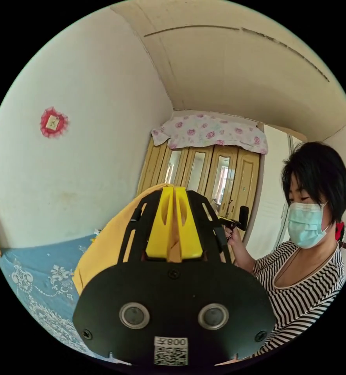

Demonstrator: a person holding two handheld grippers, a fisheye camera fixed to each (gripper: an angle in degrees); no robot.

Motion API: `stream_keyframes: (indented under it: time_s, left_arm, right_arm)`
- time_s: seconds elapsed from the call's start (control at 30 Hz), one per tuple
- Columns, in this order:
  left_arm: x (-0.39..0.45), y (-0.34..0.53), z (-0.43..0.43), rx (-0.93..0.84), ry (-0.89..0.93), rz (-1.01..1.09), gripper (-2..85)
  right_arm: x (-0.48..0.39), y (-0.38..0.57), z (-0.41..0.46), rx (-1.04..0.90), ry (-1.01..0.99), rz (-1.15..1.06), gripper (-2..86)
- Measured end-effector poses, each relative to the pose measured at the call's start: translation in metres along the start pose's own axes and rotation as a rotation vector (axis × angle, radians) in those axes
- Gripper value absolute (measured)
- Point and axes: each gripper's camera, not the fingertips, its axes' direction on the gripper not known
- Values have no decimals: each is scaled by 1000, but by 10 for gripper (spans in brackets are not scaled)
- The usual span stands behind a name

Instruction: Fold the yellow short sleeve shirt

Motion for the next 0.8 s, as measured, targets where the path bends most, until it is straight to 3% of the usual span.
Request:
stream_keyframes:
  time_s: [0.37,0.8]
  left_arm:
    - [133,74,-207,49,-172,208,4]
    - [180,216,-332,135,-387,224,5]
  right_arm:
    - [-103,-49,-47,147,-71,-162,2]
    - [-199,2,-24,178,-153,-322,2]
